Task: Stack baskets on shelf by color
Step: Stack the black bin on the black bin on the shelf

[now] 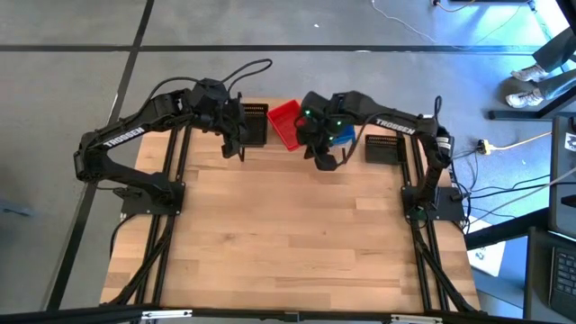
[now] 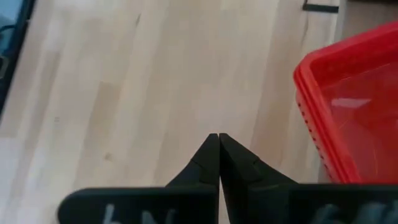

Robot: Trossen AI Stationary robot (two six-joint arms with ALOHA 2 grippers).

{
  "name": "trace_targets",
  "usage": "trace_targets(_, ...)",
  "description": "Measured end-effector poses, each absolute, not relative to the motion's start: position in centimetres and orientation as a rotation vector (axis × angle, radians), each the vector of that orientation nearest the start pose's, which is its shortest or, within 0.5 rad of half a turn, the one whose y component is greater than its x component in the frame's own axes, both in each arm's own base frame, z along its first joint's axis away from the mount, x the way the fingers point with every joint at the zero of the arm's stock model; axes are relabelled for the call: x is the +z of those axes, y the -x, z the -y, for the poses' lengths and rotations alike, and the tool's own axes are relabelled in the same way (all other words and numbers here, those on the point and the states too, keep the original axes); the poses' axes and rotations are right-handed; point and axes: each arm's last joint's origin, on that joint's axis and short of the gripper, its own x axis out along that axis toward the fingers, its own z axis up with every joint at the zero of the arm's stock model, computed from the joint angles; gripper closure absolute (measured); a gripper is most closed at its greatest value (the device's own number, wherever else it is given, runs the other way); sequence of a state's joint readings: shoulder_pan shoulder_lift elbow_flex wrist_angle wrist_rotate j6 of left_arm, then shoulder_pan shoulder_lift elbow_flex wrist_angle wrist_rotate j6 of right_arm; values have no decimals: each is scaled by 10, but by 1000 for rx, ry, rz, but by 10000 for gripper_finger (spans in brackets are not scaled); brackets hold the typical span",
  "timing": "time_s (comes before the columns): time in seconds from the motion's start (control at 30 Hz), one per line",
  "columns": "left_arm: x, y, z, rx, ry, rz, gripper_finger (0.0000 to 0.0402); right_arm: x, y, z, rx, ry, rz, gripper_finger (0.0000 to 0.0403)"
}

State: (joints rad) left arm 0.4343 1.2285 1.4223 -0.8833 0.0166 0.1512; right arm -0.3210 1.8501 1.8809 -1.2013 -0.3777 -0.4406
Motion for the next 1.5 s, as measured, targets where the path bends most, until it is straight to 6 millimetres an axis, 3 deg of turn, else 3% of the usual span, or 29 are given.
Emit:
trace_targets(0.2, 397, -213, -98, 349, 13, -703, 349, 318, -368, 109, 225, 43, -1016, 402)
trace_targets(0.63, 397, -213, -98, 348, 9, -704, 349, 321, -380, 114, 121, 103, -905, 402)
trace_targets(1.0, 397, -213, -98, 344, 0, -707, 349, 298, -396, 121, 61, 127, -949, 403)
trace_targets(1.3, 396, -213, -98, 343, 1, -712, 349, 313, -395, 119, -16, 163, -925, 403)
trace_targets(1.5, 396, -213, -98, 344, 1, -713, 349, 356, -370, 101, -14, 116, -940, 403)
